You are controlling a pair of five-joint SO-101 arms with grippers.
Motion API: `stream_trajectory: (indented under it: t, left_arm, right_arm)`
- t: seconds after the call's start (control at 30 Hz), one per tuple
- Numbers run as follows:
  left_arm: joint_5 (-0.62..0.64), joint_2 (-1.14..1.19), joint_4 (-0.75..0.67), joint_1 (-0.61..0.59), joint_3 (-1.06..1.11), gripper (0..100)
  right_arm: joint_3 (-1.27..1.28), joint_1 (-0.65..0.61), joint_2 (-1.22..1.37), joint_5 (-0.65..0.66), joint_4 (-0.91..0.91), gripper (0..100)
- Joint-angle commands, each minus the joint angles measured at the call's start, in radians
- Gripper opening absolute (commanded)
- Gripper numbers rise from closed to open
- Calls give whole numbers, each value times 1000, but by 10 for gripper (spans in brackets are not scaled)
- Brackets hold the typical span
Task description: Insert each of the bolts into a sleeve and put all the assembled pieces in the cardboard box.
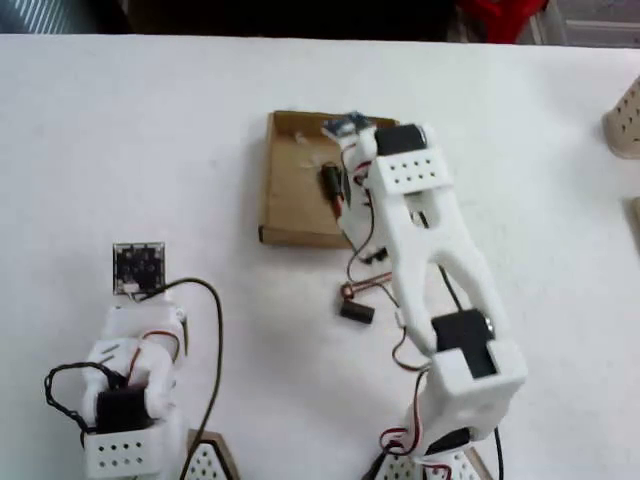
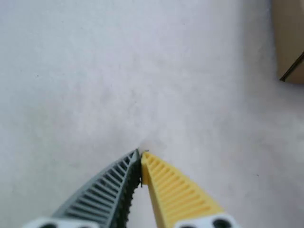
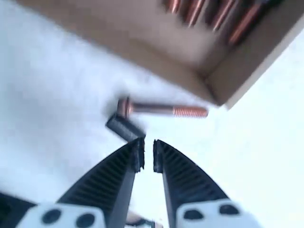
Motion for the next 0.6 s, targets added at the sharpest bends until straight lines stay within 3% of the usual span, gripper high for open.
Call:
stream_trajectory:
  t: [0.0,0.3,0.5,0.57]
  left_arm:
    - [-9,-5,-6,-13,2,24]
    - [-9,-5,-6,-13,2,24]
    - [-9,-5,-6,-13,2,24]
    - [-9,-5,-6,-13,2,24]
  right_arm:
    - [183,8,-157,69,-10,17]
    - [568,7,-367,226,-217,26]
    - [735,-1,-489,382,-341,171]
    - [786,-4,-524,402,-381,180]
